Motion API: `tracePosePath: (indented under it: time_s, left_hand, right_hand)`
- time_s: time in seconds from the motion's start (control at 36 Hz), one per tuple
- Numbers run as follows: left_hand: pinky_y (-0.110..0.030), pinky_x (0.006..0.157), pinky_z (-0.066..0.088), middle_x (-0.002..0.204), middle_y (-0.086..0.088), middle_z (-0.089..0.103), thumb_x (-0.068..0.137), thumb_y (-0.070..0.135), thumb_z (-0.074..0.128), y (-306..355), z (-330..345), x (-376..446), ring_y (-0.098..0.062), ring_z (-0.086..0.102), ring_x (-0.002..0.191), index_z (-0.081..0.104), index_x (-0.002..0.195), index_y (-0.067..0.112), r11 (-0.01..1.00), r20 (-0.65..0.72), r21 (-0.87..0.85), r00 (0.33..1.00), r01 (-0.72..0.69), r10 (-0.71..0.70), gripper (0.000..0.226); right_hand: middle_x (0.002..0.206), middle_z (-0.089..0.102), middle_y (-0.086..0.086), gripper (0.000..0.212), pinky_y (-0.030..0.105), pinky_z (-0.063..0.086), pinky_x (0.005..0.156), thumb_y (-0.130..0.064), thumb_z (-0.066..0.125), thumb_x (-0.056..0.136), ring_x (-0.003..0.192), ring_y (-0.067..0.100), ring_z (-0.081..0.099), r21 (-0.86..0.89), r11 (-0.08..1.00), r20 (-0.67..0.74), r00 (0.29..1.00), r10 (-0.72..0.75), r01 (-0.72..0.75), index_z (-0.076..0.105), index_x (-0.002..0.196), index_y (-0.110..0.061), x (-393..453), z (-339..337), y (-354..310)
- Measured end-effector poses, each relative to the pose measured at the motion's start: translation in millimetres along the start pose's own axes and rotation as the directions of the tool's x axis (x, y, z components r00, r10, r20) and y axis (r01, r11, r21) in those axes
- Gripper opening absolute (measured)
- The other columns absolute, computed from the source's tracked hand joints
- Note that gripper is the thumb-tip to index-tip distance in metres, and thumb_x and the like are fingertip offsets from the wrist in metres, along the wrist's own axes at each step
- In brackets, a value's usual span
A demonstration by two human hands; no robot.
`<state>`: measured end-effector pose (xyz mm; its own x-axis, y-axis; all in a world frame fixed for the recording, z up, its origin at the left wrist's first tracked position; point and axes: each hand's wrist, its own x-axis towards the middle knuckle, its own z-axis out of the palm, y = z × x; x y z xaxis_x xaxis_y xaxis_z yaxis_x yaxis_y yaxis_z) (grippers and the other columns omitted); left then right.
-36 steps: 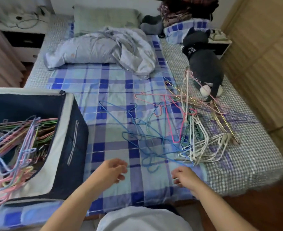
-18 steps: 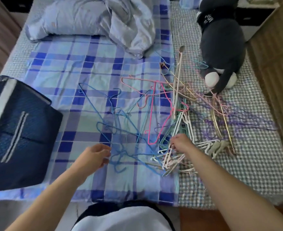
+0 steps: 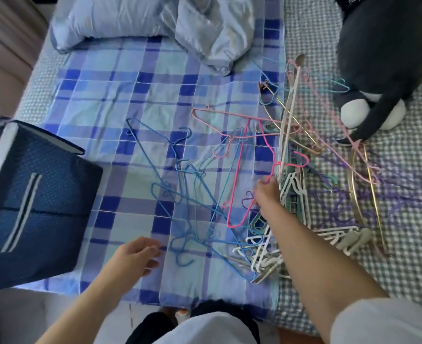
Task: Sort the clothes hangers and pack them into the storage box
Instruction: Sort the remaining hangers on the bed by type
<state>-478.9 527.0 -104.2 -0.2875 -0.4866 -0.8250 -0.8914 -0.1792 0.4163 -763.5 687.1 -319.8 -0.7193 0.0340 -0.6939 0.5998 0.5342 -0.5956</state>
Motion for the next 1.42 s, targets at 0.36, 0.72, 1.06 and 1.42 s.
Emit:
tracePosePath:
  time_s: [0.36,0.72,1.06,1.42]
  left_hand:
    - [-0.034,0.075,0.052,0.096,-0.017,0.074,0.102,0.001,0.052,34,8,-16,-0.028,0.067,0.078,0.071,0.101,0.006,0.987,0.081,-0.145,0.994,-0.064,0.076,0.019]
    - [-0.039,0.079,0.058,0.114,-0.006,0.075,0.100,0.039,0.059,67,106,-47,-0.026,0.073,0.098,0.064,0.119,0.024,0.988,0.503,-0.143,0.855,-0.058,0.124,0.025]
    - [-0.042,0.067,0.058,0.084,-0.014,0.064,0.097,-0.007,0.040,87,118,-18,-0.027,0.072,0.069,0.053,0.113,0.013,0.950,0.266,-0.277,0.939,-0.141,0.217,0.029]
    - [-0.023,0.032,0.024,0.053,-0.002,0.054,0.092,-0.020,0.031,30,-19,14,-0.020,0.051,0.034,0.052,0.097,0.017,0.948,-0.218,-0.008,0.926,-0.318,0.309,0.042]
  right_hand:
    - [0.046,0.033,-0.006,0.023,0.019,0.023,0.039,-0.012,0.043,0.103,0.036,0.005,0.028,0.762,0.581,0.401,0.913,-0.078,-0.285,0.060,0.118,-0.011,-120,-109,-5]
    - [0.050,0.024,-0.005,0.032,0.020,0.031,0.040,-0.019,0.054,0.094,0.039,0.006,0.026,0.853,0.374,0.479,0.831,-0.283,-0.365,0.062,0.120,-0.003,-209,-148,18]
    - [0.068,0.057,0.009,0.029,0.027,0.040,0.055,-0.029,0.043,0.106,0.050,0.011,0.052,0.107,0.981,0.366,0.911,-0.188,0.159,0.058,0.110,-0.005,-164,-71,7]
    - [0.082,0.062,0.010,0.014,0.021,0.042,0.048,-0.007,0.048,0.098,0.051,0.015,0.051,-0.117,0.984,0.536,0.843,-0.053,0.137,0.061,0.103,-0.009,-168,-68,21]
